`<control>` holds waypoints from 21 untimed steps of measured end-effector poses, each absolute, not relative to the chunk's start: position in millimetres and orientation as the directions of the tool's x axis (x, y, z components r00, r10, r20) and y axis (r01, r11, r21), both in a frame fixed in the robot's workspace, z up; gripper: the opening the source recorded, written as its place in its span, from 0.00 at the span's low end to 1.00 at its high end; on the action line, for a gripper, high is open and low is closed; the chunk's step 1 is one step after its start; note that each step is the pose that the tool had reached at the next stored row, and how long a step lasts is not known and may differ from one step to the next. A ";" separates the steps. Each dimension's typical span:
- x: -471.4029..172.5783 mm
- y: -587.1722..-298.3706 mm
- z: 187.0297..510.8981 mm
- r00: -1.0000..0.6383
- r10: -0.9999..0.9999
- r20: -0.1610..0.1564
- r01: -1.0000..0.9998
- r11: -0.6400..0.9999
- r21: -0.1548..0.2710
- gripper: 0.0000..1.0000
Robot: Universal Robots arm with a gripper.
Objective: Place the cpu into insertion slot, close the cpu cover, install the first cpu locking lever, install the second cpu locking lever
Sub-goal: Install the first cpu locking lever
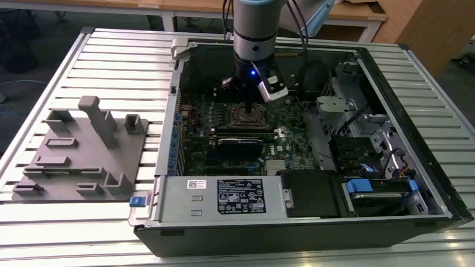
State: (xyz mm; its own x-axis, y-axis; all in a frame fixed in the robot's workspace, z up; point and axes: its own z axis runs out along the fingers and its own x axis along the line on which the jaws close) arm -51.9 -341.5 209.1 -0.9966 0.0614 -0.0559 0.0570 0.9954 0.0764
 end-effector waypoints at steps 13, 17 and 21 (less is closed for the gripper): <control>-51.8 -344.1 211.7 -0.996 0.070 -0.056 0.066 0.995 0.074 0.11; -51.8 -344.1 211.9 -0.996 0.070 -0.056 0.066 0.995 0.074 0.11; -51.8 -344.1 212.1 -0.996 0.070 -0.056 0.066 0.995 0.074 0.11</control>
State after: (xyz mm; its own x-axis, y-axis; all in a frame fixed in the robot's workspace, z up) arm -51.8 -344.1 212.1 -0.9959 0.0704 -0.0561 0.0661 0.9951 0.0741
